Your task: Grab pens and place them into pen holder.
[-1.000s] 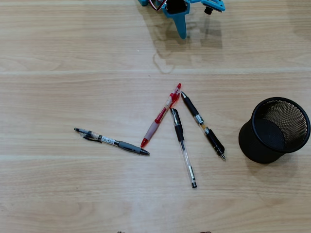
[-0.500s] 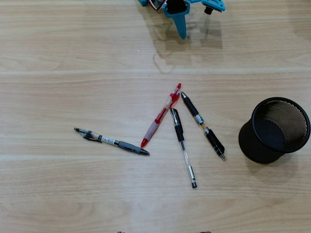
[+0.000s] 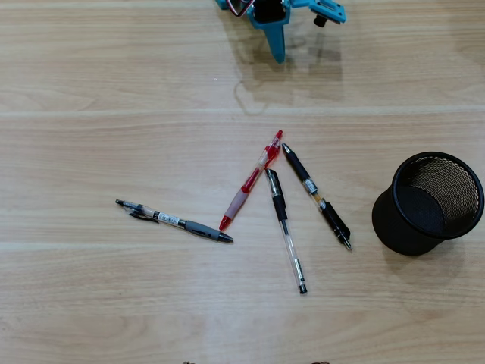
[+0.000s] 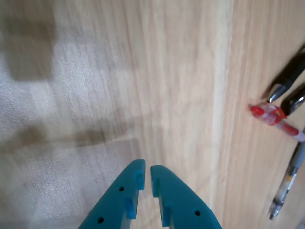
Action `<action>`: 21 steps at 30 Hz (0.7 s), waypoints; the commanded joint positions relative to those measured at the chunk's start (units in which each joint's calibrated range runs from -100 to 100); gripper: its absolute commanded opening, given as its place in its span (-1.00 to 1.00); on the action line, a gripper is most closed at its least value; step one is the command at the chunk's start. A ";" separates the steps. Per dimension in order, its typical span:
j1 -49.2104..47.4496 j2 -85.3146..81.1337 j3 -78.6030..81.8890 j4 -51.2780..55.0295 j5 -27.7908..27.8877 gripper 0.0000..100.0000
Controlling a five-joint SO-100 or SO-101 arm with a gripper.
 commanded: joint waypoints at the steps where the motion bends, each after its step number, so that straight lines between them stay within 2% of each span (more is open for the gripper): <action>1: 0.84 -0.34 0.14 0.15 -0.08 -0.95; 8: 1.64 -0.34 0.14 0.15 -0.24 -0.94; 10: 3.01 -0.34 -1.31 -0.97 -2.75 -0.94; 12: 4.47 0.17 -5.11 -4.24 -5.36 -0.94; 16: 9.95 2.53 -17.07 -11.97 -4.21 -0.93; 21: 15.11 23.16 -33.81 -27.18 0.55 -0.68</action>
